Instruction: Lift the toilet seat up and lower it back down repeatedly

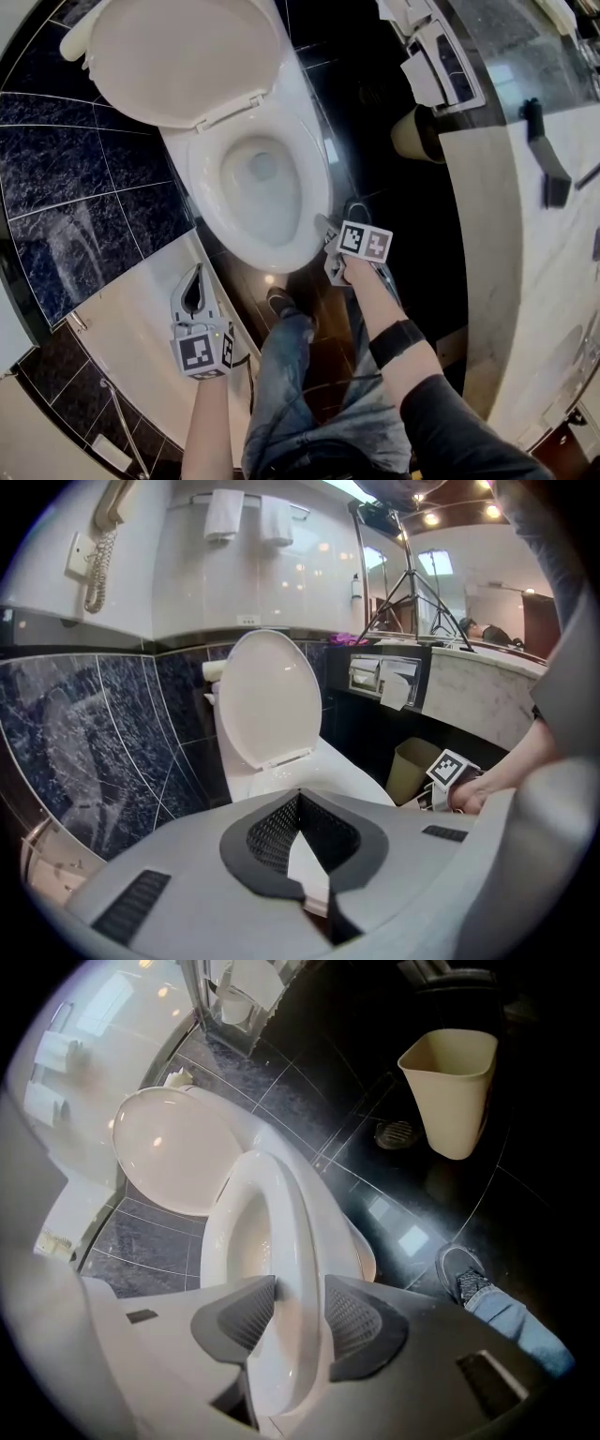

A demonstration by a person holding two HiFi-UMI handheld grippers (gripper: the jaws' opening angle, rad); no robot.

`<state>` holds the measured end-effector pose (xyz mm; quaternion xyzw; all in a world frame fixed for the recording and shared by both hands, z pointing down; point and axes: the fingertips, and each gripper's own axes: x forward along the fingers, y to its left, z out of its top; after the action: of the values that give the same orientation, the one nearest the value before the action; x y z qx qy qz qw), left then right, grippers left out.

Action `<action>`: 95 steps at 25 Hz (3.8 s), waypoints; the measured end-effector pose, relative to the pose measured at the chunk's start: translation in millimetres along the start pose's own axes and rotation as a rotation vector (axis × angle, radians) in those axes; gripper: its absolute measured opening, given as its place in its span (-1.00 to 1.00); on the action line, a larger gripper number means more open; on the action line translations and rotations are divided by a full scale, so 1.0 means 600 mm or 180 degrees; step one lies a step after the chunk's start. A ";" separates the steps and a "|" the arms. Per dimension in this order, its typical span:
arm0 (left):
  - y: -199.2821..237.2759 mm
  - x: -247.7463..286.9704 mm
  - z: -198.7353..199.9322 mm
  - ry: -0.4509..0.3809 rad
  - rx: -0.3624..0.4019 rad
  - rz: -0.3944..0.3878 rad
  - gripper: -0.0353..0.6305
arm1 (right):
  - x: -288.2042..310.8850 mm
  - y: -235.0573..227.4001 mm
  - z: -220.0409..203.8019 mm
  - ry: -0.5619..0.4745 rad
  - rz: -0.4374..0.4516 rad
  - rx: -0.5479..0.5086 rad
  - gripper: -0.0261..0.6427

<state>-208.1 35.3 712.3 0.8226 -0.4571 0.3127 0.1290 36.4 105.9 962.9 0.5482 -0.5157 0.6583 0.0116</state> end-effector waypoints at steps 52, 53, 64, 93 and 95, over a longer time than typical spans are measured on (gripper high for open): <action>-0.072 -0.008 0.126 0.0485 -0.1127 0.0223 -0.89 | -0.234 0.379 0.218 0.0457 0.0471 -0.0254 -0.58; -0.069 -0.006 0.135 0.0479 -0.1157 0.0246 -0.89 | -0.234 0.385 0.223 0.0458 0.0489 -0.0261 -0.58; -0.015 0.034 0.238 0.0235 -0.1257 0.0394 -0.89 | -0.278 0.480 0.313 0.0218 0.0702 -0.0650 -0.79; 0.177 0.263 0.516 -0.0295 -0.0516 0.0645 -0.89 | -0.371 0.560 0.447 -0.0289 0.0465 -0.2673 -0.87; 0.182 0.272 0.522 -0.0285 -0.0497 0.0651 -0.89 | -0.369 0.559 0.456 -0.0306 0.0454 -0.2706 -0.87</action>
<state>-111.8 -290.5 565.8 0.7723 -0.5668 0.2507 0.1394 123.9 -118.7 540.6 0.4877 -0.7776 0.3602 0.1668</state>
